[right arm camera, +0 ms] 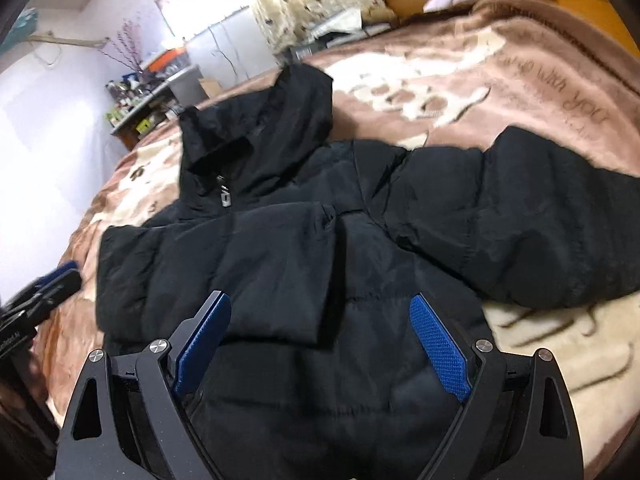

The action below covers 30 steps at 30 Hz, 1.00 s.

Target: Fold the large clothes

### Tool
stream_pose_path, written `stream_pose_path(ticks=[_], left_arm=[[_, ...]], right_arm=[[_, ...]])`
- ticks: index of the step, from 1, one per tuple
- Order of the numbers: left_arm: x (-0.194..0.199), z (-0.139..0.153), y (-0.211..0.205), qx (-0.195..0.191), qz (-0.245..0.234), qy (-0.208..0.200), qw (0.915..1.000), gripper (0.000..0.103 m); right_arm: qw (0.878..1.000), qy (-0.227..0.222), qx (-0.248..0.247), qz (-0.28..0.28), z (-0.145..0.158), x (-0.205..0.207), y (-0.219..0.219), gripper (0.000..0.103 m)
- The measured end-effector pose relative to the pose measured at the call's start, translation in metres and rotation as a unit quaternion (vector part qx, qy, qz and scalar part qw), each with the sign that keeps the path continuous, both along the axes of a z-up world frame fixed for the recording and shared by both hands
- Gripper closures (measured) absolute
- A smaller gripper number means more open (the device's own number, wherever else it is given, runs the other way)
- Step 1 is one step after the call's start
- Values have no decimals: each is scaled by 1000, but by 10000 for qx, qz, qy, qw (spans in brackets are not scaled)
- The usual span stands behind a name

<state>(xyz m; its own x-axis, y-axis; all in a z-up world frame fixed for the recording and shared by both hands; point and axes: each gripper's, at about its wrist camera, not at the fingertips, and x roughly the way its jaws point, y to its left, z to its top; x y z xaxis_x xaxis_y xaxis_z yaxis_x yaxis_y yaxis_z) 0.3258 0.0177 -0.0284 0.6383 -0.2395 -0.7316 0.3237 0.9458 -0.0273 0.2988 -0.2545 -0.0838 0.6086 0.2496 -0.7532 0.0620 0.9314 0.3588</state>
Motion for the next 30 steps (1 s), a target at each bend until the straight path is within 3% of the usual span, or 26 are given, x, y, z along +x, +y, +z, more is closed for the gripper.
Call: stream_pose_path(ticks=[4, 5, 6, 8, 11, 12, 15, 18, 20, 23, 26, 28, 30], left_arm=[[35, -27, 54, 111, 909, 577, 9941, 37], [39, -34, 65, 106, 1060, 579, 9926, 37], [43, -40, 72, 130, 1188, 603, 9910, 37], [51, -55, 86, 237, 1487, 709, 9861, 37], [60, -68, 96, 189, 1655, 847, 9824, 37], [61, -69, 98, 185, 1757, 812, 9809, 37], [61, -70, 92, 221, 1694, 650, 9832, 37], [64, -82, 86, 426, 1713, 690, 9819, 32], [66, -92, 89, 357, 1904, 835, 9775, 24], [66, -98, 98, 40, 2141, 1049, 9712, 18], [61, -92, 104, -184, 2251, 1208, 9667, 18], [52, -77, 97, -36, 2097, 958, 9731, 19], [38, -56, 88, -1, 1964, 625, 9785, 19]], right_arm=[[9994, 220, -29, 249, -15, 30, 19, 13], [9989, 343, 78, 322, -21, 37, 23, 20], [9983, 480, 155, 305, -26, 42, 24, 42], [9979, 618, 153, 110, -31, 49, 25, 59], [9993, 348, 96, 1, -23, 52, 25, 91], [9998, 174, 13, -43, -17, 53, 24, 93], [9991, -140, -318, -259, -2, 57, 18, 94], [9964, 187, -778, -274, -17, 66, 18, 94], [9934, 306, -1091, -191, -29, 67, 25, 94], [9942, 501, -894, -337, -32, 61, 20, 93], [9925, 343, -1104, -386, -21, 51, 16, 82], [9937, 14, -972, -554, -5, 33, 2, 76], [9925, -171, -940, -766, 10, 17, -15, 51]])
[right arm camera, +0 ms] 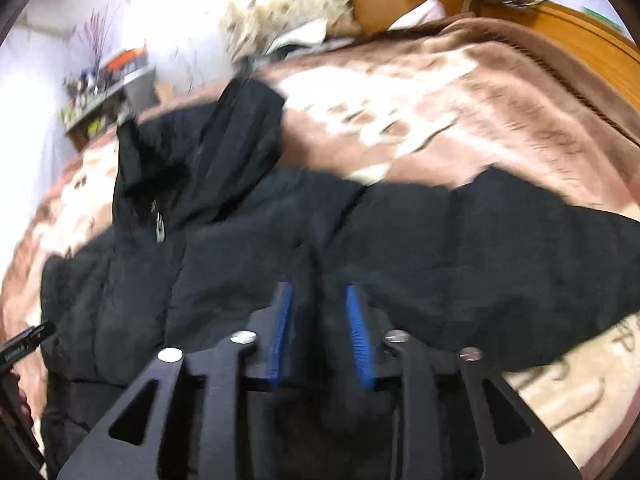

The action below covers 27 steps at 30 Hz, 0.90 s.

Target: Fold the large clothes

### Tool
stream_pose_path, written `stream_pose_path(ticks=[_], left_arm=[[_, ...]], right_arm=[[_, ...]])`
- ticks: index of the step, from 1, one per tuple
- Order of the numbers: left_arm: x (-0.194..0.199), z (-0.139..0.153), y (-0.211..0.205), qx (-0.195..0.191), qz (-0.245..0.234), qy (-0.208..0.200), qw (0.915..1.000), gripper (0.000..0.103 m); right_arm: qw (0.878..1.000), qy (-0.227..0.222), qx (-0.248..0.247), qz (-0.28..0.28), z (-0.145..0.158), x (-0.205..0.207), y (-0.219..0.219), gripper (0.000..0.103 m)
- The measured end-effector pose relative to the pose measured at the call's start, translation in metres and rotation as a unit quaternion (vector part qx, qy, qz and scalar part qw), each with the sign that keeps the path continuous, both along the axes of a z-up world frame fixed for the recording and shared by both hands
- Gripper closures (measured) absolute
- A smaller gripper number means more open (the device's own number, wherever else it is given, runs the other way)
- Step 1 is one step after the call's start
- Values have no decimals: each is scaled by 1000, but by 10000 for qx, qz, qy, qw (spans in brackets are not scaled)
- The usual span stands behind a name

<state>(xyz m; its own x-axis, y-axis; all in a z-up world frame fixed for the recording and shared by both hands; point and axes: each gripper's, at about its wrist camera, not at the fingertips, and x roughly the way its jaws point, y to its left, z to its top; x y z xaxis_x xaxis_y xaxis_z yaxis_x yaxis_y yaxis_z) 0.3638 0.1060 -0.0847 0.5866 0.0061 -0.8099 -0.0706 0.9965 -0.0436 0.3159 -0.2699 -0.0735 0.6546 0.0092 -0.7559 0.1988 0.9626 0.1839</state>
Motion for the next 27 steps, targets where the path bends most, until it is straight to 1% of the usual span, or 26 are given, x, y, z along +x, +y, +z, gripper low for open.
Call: stream_pose_path(ticks=[2, 3, 4, 5, 6, 7, 8, 9, 10, 11, 12, 14, 15, 17, 20, 21, 23, 25, 27], left_arm=[[-15, 19, -10, -97, -30, -172, 9998, 19], [-23, 28, -16, -97, -95, -301, 9995, 19], [-32, 39, -26, -133, -259, -453, 9986, 19], [-44, 50, -37, -256, -435, -686, 9964, 19], [-50, 57, -48, -358, -572, -798, 9945, 17], [-58, 61, -61, -485, -761, -790, 9928, 17], [-62, 64, -72, -526, -881, -812, 9914, 17], [-67, 66, -87, -538, -1054, -830, 9895, 17], [-69, 67, -98, -575, -1166, -808, 9882, 17], [-70, 68, -113, -692, -1306, -805, 9857, 17], [-72, 69, -128, -832, -1487, -783, 9823, 17], [-77, 68, -153, -899, -1686, -700, 9791, 17], [-78, 66, -167, -895, -1828, -645, 9769, 17], [-84, 62, -187, -970, -1994, -644, 9730, 17], [-90, 52, -217, -910, -2250, -528, 9687, 17], [-92, 49, -226, -824, -2346, -512, 9672, 17], [-92, 43, -239, -761, -2446, -400, 9658, 17], [-90, 35, -243, -847, -2502, -269, 9641, 17], [-88, 30, -242, -757, -2448, -234, 9663, 17]], right_arm=[[9996, -232, 5, -185, 16, -24, -33, 42], [9992, -276, 14, -281, 20, -32, -47, 42], [9986, -271, 73, -457, 23, -43, -69, 42], [9977, -223, 134, -629, 25, -50, -89, 42], [9959, -197, 124, -870, 26, -61, -112, 40], [9936, -175, 89, -1111, 25, -75, -137, 39], [9910, -135, 80, -1328, 24, -86, -156, 36], [9860, -78, 96, -1665, 20, -99, -181, 35], [9798, -29, 230, -1986, 14, -114, -208, 34], [9729, 21, 363, -2283, 7, -127, -232, 33], [9672, 50, 408, -2505, 2, -137, -249, 31], [9589, 147, 477, -2794, -11, -151, -279, 27], [9569, 221, 465, -2860, -16, -155, -287, 27], [9497, 331, 713, -3032, -33, -163, -309, 26], [9418, 391, 900, -3215, -52, -163, -327, 26], [9396, 422, 924, -3268, -56, -161, -330, 26], [9319, 446, 1181, -3400, -68, -155, -340, 26], [9254, 414, 1369, -3509, -74, -149, -344, 26], [9239, 302, 1413, -3544, -77, -143, -349, 25]])
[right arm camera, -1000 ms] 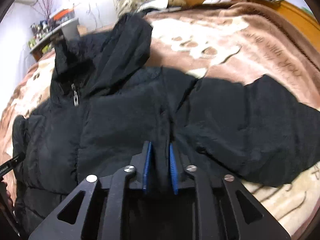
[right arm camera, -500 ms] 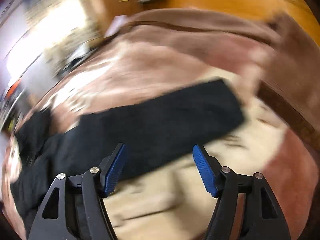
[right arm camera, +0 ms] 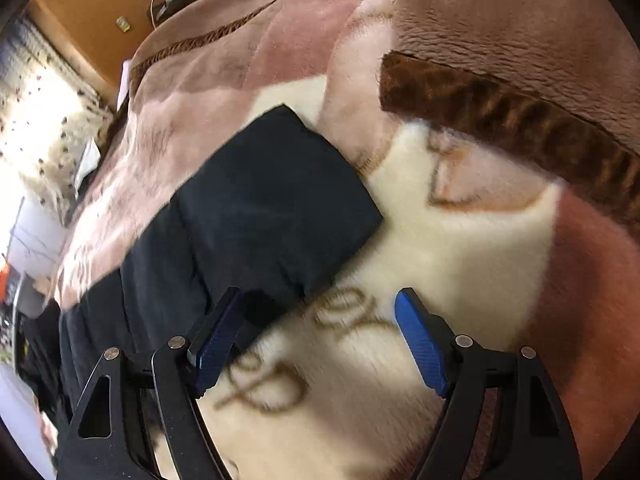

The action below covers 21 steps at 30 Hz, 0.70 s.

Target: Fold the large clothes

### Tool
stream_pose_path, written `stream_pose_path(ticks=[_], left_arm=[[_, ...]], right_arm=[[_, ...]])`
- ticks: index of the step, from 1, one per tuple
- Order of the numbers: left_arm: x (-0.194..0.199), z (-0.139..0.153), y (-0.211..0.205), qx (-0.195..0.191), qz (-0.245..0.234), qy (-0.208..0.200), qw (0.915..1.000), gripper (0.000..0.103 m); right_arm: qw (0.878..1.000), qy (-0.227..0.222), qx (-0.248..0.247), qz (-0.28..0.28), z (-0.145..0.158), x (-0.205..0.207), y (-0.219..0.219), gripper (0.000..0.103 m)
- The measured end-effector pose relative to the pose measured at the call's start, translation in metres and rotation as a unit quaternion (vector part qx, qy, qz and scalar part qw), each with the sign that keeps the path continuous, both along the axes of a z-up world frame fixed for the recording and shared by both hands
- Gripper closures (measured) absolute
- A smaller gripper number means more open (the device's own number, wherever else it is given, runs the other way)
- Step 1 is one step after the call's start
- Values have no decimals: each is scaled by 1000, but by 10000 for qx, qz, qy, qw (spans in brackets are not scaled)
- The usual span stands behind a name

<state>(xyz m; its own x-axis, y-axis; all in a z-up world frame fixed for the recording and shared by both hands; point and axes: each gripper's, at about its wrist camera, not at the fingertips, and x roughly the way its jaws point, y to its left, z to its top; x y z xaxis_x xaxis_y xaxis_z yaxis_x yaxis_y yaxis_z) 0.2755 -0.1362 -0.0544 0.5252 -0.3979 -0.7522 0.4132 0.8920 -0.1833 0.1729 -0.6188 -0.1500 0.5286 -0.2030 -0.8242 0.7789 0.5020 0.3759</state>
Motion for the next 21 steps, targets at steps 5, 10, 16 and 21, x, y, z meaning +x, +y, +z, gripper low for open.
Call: stream_pose_path(ticks=[5, 10, 16, 21], left_arm=[[4, -7, -1, 95, 39, -31, 9999, 17], [6, -13, -2, 67, -5, 31, 10000, 17], [4, -11, 9, -26, 30, 41, 10000, 17], [1, 1, 28, -123, 264, -33, 9996, 17]], right_arm=[[9996, -143, 134, -185, -6, 16, -10, 24], [9995, -314, 78, 21, 1, 28, -3, 47], [9983, -312, -443, 194, 29, 30, 10, 92], [9880, -680, -1101, 838, 86, 33, 41, 97]])
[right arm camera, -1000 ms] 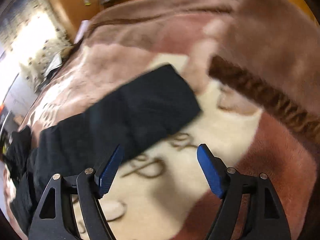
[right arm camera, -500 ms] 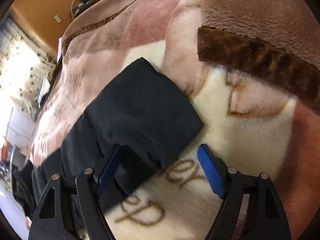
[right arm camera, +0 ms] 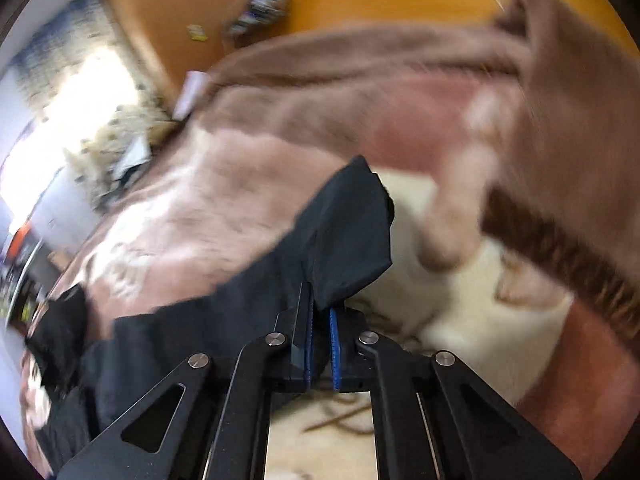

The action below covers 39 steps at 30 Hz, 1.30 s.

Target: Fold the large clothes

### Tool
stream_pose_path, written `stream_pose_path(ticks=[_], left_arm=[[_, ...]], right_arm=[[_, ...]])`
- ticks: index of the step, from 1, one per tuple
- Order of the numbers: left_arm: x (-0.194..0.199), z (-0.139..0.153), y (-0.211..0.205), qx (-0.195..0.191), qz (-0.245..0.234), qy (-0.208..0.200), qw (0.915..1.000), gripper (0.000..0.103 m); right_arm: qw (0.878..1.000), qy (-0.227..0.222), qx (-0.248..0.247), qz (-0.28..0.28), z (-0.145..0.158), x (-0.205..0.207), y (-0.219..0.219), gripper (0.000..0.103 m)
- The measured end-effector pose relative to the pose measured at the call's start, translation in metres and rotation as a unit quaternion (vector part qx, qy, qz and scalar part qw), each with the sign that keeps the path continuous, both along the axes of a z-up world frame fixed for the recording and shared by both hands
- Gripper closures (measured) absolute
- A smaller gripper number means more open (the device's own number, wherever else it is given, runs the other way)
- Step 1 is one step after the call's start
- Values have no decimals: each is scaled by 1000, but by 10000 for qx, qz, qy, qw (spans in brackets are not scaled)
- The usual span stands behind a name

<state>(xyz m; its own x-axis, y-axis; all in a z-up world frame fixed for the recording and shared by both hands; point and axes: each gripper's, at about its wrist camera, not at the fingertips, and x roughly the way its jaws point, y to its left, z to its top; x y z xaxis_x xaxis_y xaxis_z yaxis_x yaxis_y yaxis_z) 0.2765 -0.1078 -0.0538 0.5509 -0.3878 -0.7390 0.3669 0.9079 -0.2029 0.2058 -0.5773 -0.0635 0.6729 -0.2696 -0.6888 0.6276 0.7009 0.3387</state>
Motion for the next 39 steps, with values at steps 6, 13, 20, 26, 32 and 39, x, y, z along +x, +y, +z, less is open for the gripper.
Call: stream_pose_path(ticks=[6, 13, 20, 26, 32, 39], left_arm=[[-8, 22, 22, -133, 3, -112, 9998, 17], [-7, 44, 59, -229, 84, -172, 9996, 17], [6, 53, 107, -665, 382, -41, 9970, 17], [24, 47, 140, -1226, 444, 206, 9912, 17], [36, 24, 161, -1623, 587, 610, 9831, 17], [70, -13, 157, -1899, 495, 1248, 9726, 17]], right_arm=[[9942, -539, -420, 825, 71, 7, 58, 98], [9740, -1038, -698, 1889, 119, 33, 140, 98], [9372, -1154, -701, 3217, 124, 70, 252, 98], [9073, -877, -424, 4091, 79, 95, 331, 98], [8826, -492, 187, 4672, 25, 118, 393, 98], [8713, -212, 658, 4858, -16, 128, 424, 96]])
